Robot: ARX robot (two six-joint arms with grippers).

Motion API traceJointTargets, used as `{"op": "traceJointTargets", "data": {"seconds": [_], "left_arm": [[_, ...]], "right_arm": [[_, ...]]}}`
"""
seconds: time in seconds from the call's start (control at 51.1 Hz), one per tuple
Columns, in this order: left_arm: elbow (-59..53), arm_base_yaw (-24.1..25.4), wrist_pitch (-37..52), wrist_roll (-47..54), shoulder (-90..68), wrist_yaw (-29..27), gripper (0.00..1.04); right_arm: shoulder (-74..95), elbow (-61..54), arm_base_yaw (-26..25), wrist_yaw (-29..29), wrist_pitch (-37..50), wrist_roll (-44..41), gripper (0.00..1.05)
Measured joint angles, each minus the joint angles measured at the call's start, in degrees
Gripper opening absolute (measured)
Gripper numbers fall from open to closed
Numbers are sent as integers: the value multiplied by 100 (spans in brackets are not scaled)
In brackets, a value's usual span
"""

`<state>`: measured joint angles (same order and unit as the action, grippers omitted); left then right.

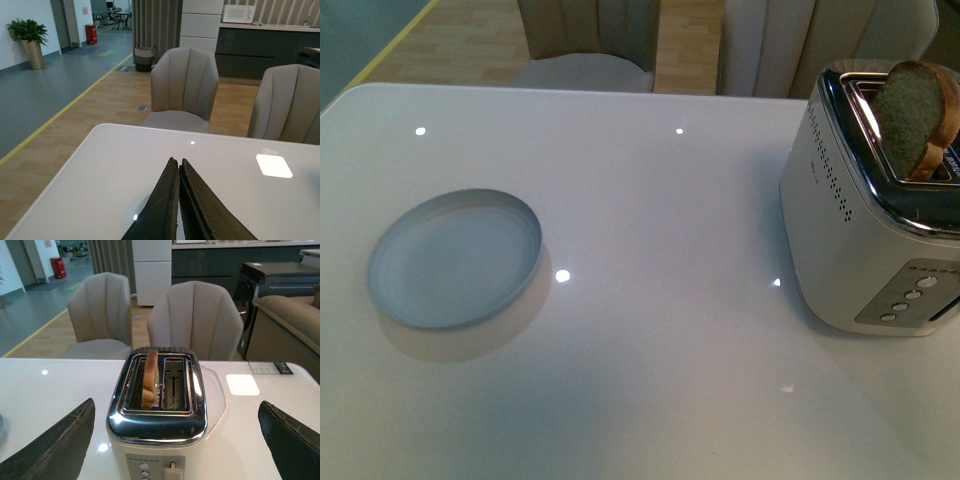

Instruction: Left arm holds plate, right arm toasts bread

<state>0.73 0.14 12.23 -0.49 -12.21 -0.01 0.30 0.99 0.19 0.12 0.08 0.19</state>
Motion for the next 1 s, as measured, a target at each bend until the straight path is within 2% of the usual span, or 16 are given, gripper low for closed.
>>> {"op": "traceJointTargets", "data": {"seconds": [0.157, 0.274, 0.725, 0.764, 0.842, 0.881, 0.999], "left_arm": [[0, 0, -203, 0, 203, 0, 3], [0, -2, -1132, 2, 970, 0, 3], [0, -2, -1215, 2, 1185, 0, 3], [0, -2, -1215, 0, 1185, 0, 9], [0, -2, -1215, 0, 1185, 0, 28], [0, -2, -1215, 2, 1185, 0, 34], [0, -2, -1215, 0, 1185, 0, 64]], "right_arm": [[0, 0, 0, 0, 0, 0, 96], [0, 0, 0, 0, 0, 0, 96], [-2, 0, 0, 0, 0, 0, 96], [-2, 0, 0, 0, 0, 0, 96], [-2, 0, 0, 0, 0, 0, 96], [-2, 0, 0, 0, 0, 0, 96], [-2, 0, 0, 0, 0, 0, 96]]}}
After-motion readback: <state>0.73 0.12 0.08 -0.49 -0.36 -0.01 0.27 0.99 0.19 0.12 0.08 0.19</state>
